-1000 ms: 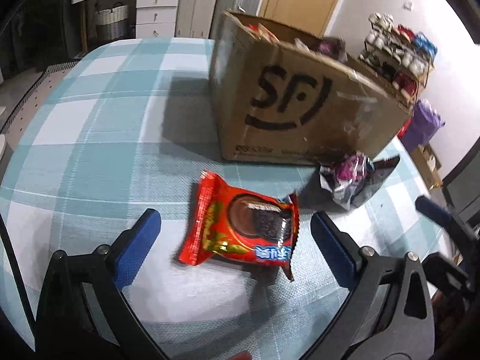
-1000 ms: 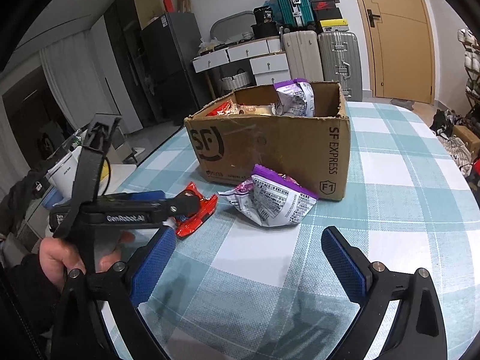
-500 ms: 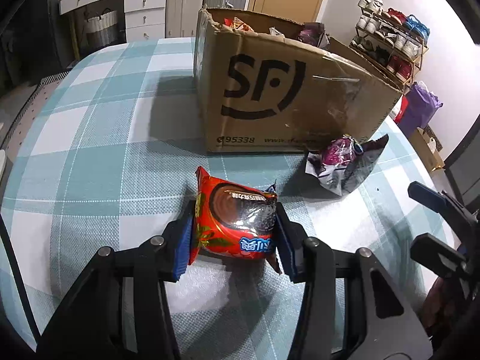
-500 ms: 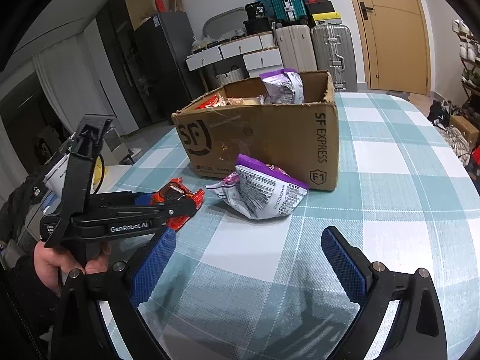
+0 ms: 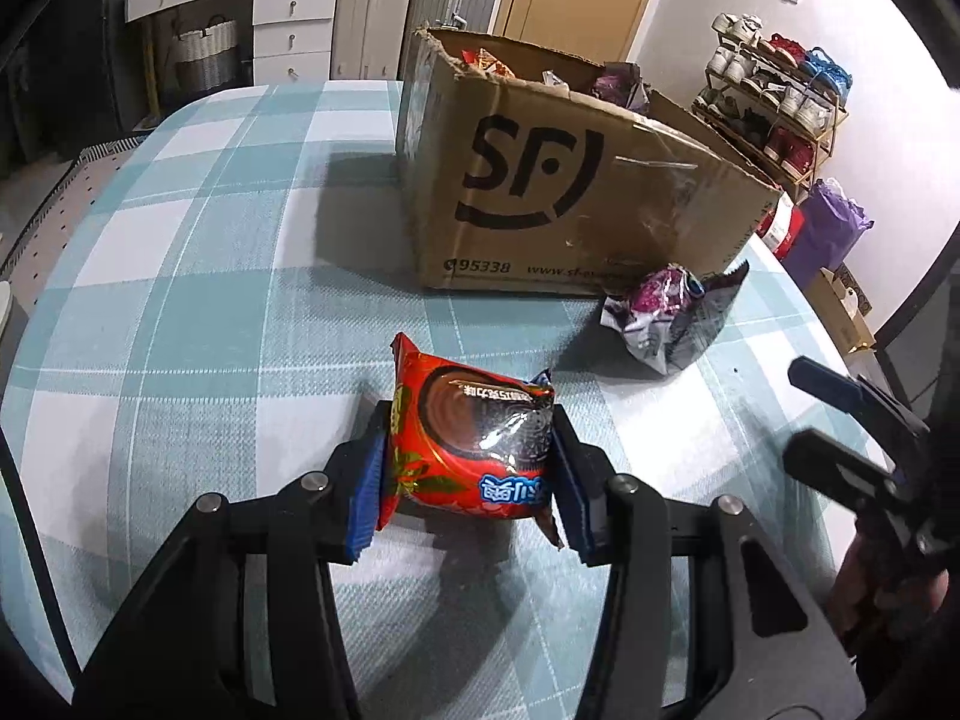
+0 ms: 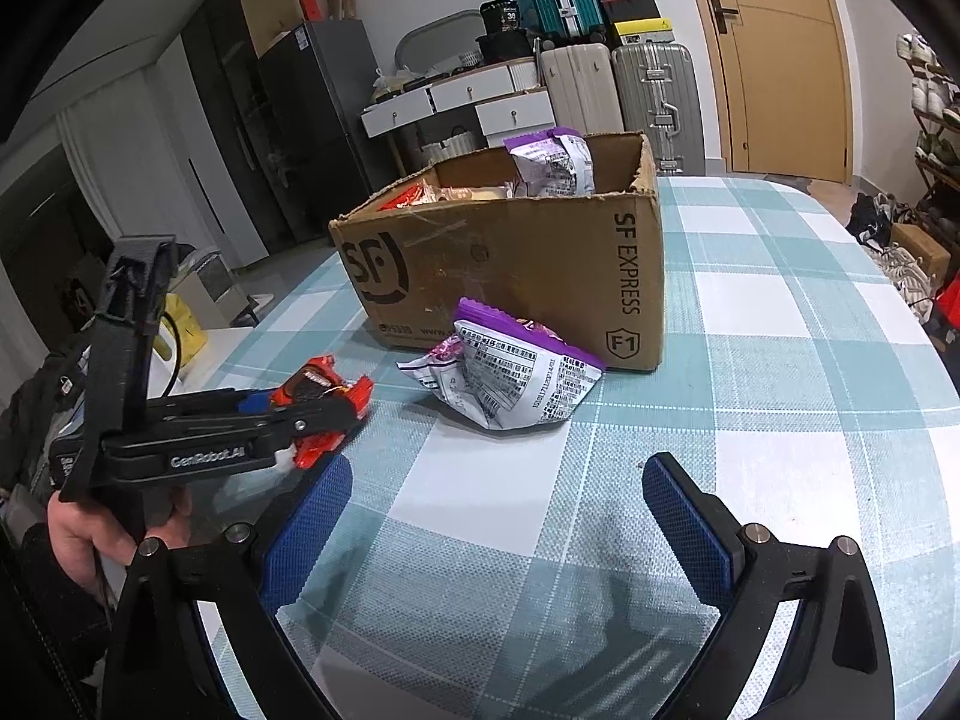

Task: Organize snacks
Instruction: 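Grasp the red Oreo pack with the left gripper while the right grasps the purple-white bag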

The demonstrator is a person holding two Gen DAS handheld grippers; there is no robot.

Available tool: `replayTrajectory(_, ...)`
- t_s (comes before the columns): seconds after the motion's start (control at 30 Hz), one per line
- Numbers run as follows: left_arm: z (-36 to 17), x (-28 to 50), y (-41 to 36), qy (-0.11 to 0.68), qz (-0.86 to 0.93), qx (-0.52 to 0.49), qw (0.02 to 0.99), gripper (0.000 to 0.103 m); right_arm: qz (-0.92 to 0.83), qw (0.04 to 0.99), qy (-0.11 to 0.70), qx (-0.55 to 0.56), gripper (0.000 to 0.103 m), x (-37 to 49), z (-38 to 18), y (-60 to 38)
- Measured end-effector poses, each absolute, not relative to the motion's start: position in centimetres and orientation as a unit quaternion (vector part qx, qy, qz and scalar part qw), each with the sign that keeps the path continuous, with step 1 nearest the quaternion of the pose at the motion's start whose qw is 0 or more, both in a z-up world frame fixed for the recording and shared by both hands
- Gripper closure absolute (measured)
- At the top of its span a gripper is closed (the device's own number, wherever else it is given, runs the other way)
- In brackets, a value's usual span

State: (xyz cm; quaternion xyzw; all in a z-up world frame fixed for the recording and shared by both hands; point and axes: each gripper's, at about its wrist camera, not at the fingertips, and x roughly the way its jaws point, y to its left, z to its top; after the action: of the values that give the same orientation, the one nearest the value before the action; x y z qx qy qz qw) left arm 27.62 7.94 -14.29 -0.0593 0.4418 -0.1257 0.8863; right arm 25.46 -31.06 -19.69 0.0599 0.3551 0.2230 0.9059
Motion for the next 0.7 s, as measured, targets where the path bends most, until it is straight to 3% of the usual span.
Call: replayTrajectory(0.7, -14.0, 26.0, 11.2, 0.434, -0.131, -0.114, 0.884, 0.058, 0.241, 0.868, 0.415, 0.132, 0.004, 33.4, -21.7, -30.3)
